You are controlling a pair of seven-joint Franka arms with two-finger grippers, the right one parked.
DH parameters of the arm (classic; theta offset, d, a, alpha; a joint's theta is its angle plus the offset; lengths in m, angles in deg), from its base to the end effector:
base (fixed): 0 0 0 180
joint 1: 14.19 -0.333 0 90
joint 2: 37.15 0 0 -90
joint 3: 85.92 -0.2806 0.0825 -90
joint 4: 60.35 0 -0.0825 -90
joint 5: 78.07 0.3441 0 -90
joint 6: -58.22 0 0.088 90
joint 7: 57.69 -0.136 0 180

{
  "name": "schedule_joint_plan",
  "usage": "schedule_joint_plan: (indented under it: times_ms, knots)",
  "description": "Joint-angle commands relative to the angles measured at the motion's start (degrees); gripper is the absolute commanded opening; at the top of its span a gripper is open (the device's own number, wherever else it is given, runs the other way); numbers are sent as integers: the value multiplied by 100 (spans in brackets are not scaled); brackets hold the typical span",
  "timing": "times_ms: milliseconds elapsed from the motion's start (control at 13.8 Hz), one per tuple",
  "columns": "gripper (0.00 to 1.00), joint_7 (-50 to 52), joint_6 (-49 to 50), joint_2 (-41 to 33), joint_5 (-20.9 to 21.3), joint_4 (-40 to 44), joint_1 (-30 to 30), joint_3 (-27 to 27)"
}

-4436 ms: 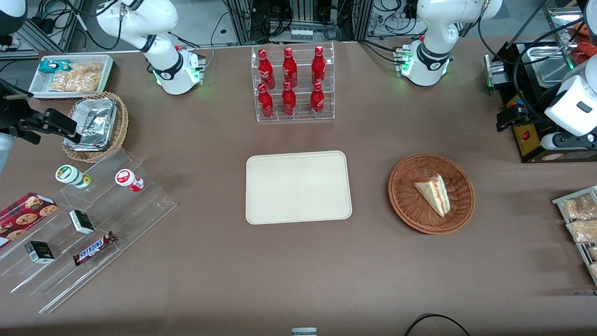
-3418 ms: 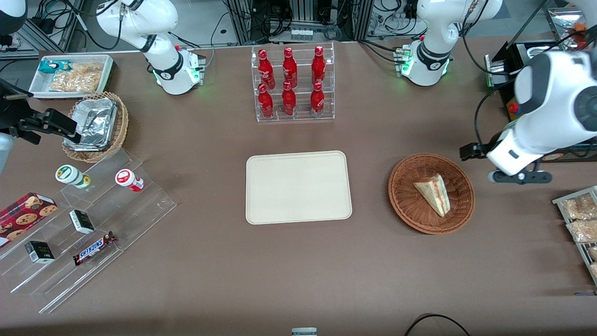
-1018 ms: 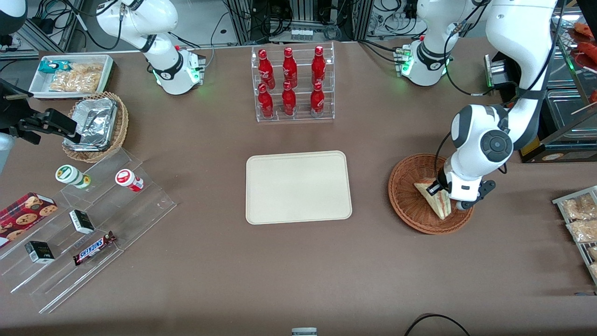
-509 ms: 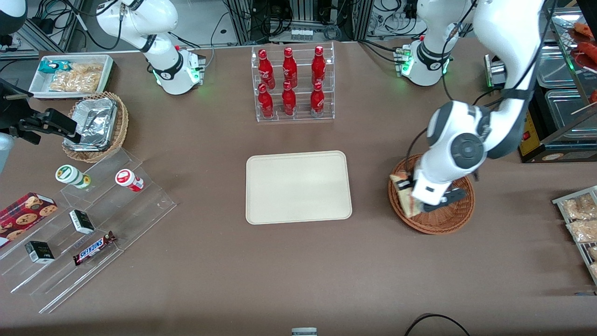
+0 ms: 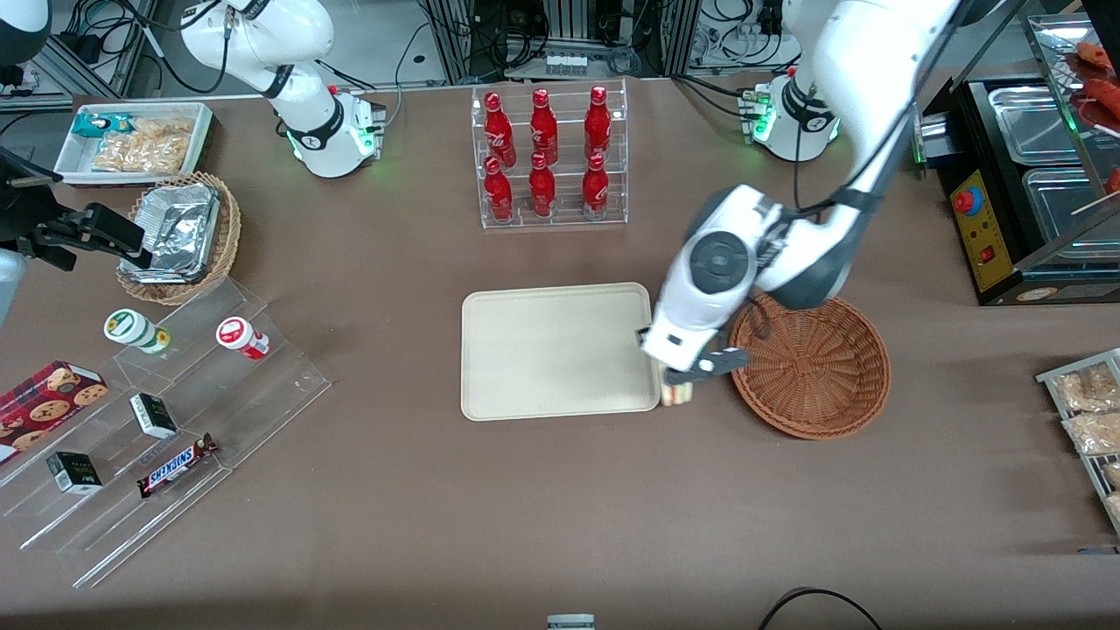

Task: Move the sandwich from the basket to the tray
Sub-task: 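Lift the sandwich and carry it over the cream tray, then lower the sandwich onto the tray and open the left gripper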

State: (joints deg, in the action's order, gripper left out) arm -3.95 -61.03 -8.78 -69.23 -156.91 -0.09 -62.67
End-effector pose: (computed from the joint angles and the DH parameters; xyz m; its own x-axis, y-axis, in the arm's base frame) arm 0.5041 -0.3466 0.2877 0.9670 0.2421 -0.0793 0.2422 -0.9702 -0.0089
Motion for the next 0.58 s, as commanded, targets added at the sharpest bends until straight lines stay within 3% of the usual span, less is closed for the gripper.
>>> schedule_joint_plan:
  times_ms: [0,218,509]
  knots:
    - [7,382,122,581,127,759,469,-31]
    - [6,724,130,1099,222,1331,952,-57]
    - [6,1208,122,1627,750,1736,1357,-48]
